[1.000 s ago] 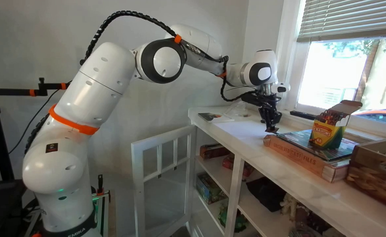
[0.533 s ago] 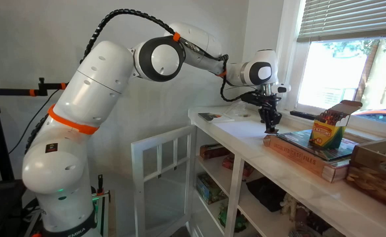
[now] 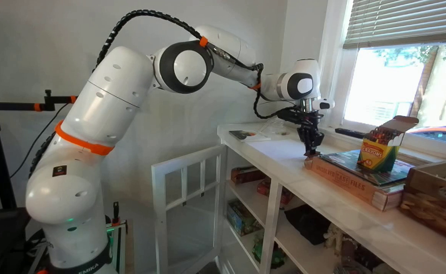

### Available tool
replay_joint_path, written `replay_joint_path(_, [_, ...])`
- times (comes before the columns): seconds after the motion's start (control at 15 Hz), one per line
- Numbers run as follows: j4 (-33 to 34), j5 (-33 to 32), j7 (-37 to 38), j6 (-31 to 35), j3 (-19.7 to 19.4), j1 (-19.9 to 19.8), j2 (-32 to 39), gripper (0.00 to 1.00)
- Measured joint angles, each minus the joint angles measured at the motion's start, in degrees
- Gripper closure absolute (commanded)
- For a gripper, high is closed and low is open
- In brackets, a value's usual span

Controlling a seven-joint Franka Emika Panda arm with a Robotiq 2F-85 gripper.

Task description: Put the dark brown wooden block on the light brown wooden block on the left

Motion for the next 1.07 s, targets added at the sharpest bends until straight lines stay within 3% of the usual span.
replay_joint_path(0.27, [-0.4, 0.0, 0.0, 0.0, 0.0, 0.0, 0.0, 0.12])
replay_joint_path(0.4, [-0.4, 0.0, 0.0, 0.0, 0.0, 0.0, 0.0, 0.01])
replay_joint_path(1.07, [-3.9, 0.2, 0.5, -6.1, 0.0, -0.9, -4.7, 0.00])
